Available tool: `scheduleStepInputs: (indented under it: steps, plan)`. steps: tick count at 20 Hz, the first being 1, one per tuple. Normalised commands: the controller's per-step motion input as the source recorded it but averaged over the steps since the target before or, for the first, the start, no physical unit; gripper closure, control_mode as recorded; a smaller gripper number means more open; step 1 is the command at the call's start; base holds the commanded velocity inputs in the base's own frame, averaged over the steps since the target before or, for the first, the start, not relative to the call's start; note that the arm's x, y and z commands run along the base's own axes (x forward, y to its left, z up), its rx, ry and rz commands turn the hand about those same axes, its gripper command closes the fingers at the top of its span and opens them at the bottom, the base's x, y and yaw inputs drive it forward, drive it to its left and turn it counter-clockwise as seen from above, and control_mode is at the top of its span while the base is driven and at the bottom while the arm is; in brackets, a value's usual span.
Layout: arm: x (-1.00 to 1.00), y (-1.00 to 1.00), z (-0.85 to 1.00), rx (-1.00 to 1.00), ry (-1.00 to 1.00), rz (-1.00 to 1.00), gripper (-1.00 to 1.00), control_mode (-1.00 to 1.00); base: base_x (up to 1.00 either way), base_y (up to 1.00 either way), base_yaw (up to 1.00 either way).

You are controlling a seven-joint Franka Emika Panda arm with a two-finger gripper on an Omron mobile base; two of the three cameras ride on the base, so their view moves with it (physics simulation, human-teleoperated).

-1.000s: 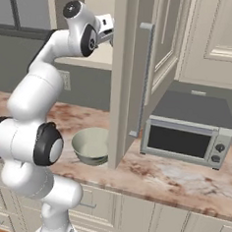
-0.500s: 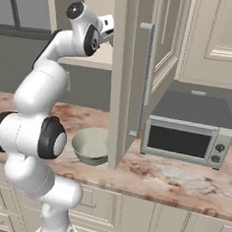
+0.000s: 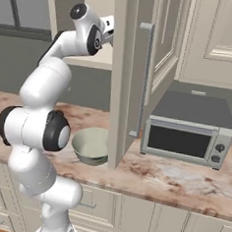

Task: Open the cabinet and setup a tea strainer by placing it in the bowl upright.

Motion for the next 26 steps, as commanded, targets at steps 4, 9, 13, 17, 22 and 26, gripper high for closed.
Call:
scheduleStepInputs:
  steps: [4,9,13,17,22,26]
  plan:
    - [0.27,0.0,-0.03,-0.02,0.02,0.01,-1.0,-1.0,0.0,0.0,0.0]
    - [0.26,-0.02,0.0,-0.02,0.03,0.0,-1.0,-1.0,0.0,0.0,0.0]
    - [0.29,-0.07,0.0,-0.02,0.01,0.0,-1.0,-1.0,0.0,0.0,0.0]
    - [0.3,-0.08,-0.02,-0.01,0.02,0.0,-1.0,-1.0,0.0,0.0,0.0]
    - [0.27,-0.03,-0.04,0.0,0.04,0.0,-1.0,-1.0,0.0,0.0,0.0]
    - [0.2,0.0,-0.07,0.0,0.03,0.01,-1.0,-1.0,0.0,0.0,0.0]
